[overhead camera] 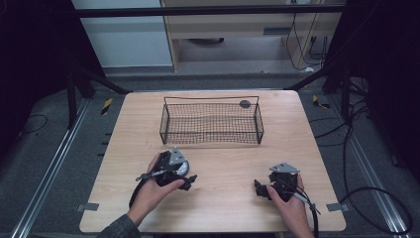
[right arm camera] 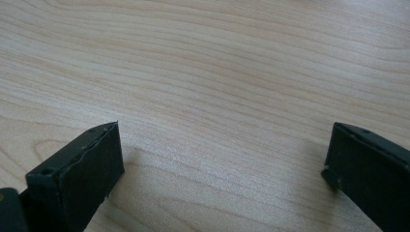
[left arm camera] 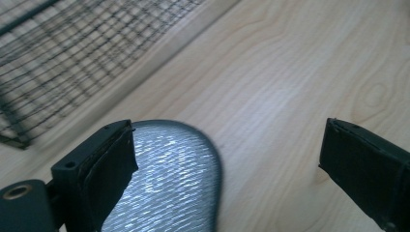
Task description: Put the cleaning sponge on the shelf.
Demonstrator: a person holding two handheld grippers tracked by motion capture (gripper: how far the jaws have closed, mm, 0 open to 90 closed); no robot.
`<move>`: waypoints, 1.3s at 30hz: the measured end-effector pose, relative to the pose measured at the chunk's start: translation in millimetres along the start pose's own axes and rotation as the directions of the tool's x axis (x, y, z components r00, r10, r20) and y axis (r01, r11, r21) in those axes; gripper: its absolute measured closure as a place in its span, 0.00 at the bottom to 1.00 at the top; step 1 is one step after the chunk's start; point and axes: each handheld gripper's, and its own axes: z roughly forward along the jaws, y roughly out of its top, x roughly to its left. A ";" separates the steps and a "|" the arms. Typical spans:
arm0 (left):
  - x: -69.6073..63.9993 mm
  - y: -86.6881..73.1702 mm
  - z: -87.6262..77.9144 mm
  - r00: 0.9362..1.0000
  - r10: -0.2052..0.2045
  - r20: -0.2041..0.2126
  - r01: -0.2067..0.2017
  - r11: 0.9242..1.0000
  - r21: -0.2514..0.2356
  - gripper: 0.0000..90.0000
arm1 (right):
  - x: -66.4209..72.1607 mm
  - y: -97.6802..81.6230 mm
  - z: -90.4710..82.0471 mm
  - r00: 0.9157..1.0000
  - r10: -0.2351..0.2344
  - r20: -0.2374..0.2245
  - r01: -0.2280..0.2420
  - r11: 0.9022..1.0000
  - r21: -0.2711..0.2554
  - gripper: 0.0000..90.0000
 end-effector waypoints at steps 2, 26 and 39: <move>13.8 1.6 -8.0 1.000 -0.028 0.002 0.028 0.999 0.023 0.05 | -0.4 -0.1 -0.2 1.000 -0.003 -0.005 0.003 1.000 0.000 0.00; 32.8 0.2 -12.1 0.999 0.019 0.028 -0.027 0.948 0.316 0.04 | -1.0 -0.6 -0.9 1.000 -0.011 -0.013 0.011 1.000 0.003 0.00; 49.2 2.5 -12.9 0.999 -0.015 0.050 -0.005 0.922 0.387 0.05 | -1.0 -0.6 -1.0 1.000 -0.013 -0.016 0.013 1.000 0.003 0.00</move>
